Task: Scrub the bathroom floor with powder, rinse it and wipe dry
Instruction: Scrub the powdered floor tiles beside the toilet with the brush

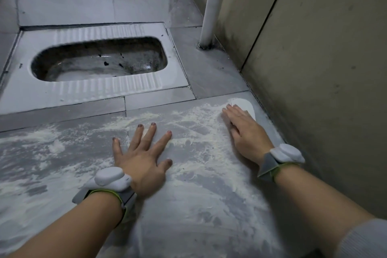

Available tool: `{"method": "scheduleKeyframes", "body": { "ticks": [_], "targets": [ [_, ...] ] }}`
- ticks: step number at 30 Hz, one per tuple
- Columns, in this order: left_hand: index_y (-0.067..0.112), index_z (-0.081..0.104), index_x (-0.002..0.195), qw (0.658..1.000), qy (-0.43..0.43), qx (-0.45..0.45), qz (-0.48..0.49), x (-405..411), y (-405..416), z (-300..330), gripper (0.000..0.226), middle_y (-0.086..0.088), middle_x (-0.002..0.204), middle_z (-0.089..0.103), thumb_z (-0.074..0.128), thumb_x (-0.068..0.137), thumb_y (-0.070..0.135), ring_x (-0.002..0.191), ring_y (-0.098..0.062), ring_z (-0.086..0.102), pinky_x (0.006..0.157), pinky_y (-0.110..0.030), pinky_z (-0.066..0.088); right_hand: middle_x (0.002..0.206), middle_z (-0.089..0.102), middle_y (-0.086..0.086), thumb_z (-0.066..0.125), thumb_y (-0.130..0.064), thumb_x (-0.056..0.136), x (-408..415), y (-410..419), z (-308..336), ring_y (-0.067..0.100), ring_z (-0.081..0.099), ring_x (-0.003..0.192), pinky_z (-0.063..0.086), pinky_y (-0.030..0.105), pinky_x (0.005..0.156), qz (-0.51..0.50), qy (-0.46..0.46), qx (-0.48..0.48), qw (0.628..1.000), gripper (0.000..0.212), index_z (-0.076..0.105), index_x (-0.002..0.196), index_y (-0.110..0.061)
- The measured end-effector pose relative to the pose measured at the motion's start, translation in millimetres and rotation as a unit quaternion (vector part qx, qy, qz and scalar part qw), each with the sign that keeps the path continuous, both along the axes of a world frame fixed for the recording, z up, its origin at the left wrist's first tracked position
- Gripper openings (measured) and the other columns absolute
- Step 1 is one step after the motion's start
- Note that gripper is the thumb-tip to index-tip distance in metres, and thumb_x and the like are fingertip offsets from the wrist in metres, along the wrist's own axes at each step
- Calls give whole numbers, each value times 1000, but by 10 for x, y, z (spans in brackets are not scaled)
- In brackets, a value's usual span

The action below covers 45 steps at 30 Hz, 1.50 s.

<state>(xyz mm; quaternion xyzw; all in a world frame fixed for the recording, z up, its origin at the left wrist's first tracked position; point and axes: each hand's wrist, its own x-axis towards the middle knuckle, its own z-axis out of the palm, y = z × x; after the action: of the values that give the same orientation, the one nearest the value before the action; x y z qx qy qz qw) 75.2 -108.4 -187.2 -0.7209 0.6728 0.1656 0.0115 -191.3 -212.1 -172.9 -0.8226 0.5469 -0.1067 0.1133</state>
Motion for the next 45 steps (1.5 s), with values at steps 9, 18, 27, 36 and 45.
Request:
{"method": "scheduleKeyframes", "body": {
  "ticks": [9, 18, 27, 36, 45],
  "targets": [
    [62, -14, 138, 999, 13, 34, 14, -16, -58, 31, 66, 21, 153, -28, 32, 91, 62, 140, -8, -31, 110, -59, -17, 130, 37, 14, 59, -41, 86, -17, -126, 5, 38, 36, 114, 36, 42, 99, -245, 36, -2, 969, 38, 47, 117, -22],
    [61, -16, 138, 999, 8, 40, 8, -17, -50, 32, 66, 20, 152, -31, 31, 92, 61, 139, -10, -33, 109, -60, -18, 134, 30, 23, 39, -36, 97, 258, -421, -62, 40, 32, 117, 28, 48, 102, -264, 103, 30, 958, 50, 29, 145, -30],
    [59, -18, 139, 998, 9, 54, 6, -19, -52, 68, 66, 18, 152, -32, 29, 93, 60, 138, -11, -35, 109, -61, -18, 130, 35, 13, 41, -44, 94, 68, 16, 22, 33, 37, 116, 32, 47, 100, -43, 135, -16, 990, 43, 32, 135, -35],
    [59, -19, 139, 999, 13, 53, 5, -20, -53, 74, 66, 18, 151, -33, 30, 94, 60, 138, -11, -35, 109, -61, -19, 115, 45, 15, 31, -53, 95, 684, 124, -117, 35, 41, 105, 36, 46, 86, 28, 137, -92, 986, 41, 41, 122, -25],
    [59, -19, 139, 999, 10, 46, 7, -34, -47, 61, 66, 18, 151, -33, 30, 94, 59, 138, -11, -35, 109, -60, -19, 121, 44, 23, 31, -50, 97, 317, -398, -96, 39, 40, 111, 35, 46, 88, -263, 167, -48, 949, 42, 43, 125, -22]
  ]
}}
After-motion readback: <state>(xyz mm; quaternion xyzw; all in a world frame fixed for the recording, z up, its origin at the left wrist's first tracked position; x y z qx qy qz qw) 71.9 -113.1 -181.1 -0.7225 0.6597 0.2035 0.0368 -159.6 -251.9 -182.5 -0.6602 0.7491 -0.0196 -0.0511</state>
